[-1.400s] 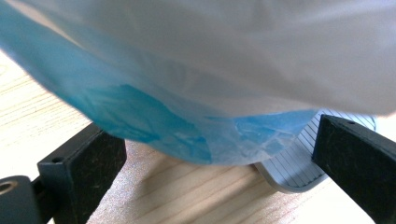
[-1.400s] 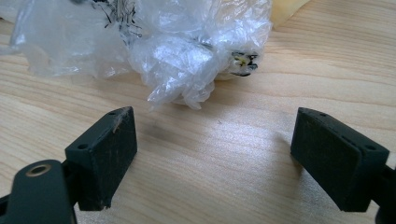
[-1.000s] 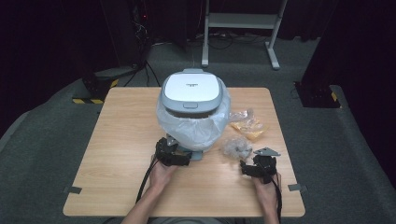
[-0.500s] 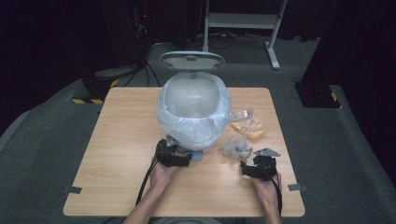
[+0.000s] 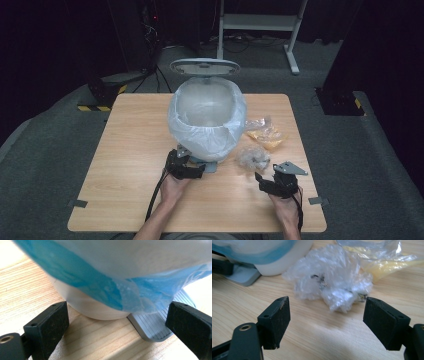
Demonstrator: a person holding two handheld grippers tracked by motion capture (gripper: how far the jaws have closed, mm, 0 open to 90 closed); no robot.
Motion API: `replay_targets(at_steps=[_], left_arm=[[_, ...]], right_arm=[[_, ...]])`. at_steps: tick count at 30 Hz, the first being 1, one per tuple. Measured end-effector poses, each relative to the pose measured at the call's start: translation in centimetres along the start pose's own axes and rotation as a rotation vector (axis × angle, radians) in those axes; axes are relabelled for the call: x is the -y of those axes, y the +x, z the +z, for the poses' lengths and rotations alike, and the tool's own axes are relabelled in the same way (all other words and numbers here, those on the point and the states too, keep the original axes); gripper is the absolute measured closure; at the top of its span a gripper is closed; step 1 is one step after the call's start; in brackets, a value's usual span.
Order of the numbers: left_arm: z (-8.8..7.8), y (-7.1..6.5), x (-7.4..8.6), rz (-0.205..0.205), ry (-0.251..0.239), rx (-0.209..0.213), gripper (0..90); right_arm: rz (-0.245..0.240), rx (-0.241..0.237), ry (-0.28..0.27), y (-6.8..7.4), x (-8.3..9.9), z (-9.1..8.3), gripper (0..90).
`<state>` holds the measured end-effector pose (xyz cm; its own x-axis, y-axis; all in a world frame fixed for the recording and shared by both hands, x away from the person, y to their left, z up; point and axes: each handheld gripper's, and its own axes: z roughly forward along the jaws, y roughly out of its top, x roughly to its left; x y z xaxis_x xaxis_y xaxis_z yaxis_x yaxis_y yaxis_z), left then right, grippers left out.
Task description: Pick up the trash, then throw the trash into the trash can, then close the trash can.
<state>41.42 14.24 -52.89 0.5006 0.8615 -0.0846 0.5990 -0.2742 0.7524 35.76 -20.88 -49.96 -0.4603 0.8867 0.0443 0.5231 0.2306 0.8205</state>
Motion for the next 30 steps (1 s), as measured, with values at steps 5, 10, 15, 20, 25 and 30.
replay_targets(at_steps=[5, 10, 15, 20, 25, 30], left_arm=[[0.0, 0.0, 0.0, -0.001, 0.000, -0.001, 5.0], [0.0, 0.0, 0.0, -0.003, 0.000, 0.001, 5.0], [0.0, 0.2, 0.0, -0.011, 0.014, 0.012, 5.1], [0.0, 0.0, 0.0, -0.005, -0.004, -0.005, 5.1], [0.0, 0.0, 0.0, -0.015, 0.005, 0.008, 5.1], [0.0, -0.1, 0.0, -0.009, -0.010, -0.006, 5.2]], right_arm=[[-0.015, -0.015, -0.026, 0.4, -0.8, -0.1, 21.9], [-0.021, -0.031, -0.041, 0.7, -1.6, -0.2, 22.0], [-0.036, -0.044, -0.044, 0.9, -2.5, 0.1, 22.1], [-0.044, -0.054, -0.049, 0.9, -3.4, 0.5, 22.3], [-0.056, -0.067, -0.037, 1.0, -4.4, 1.2, 22.8], [-0.067, -0.061, -0.007, 0.9, -5.1, 2.3, 23.6]])
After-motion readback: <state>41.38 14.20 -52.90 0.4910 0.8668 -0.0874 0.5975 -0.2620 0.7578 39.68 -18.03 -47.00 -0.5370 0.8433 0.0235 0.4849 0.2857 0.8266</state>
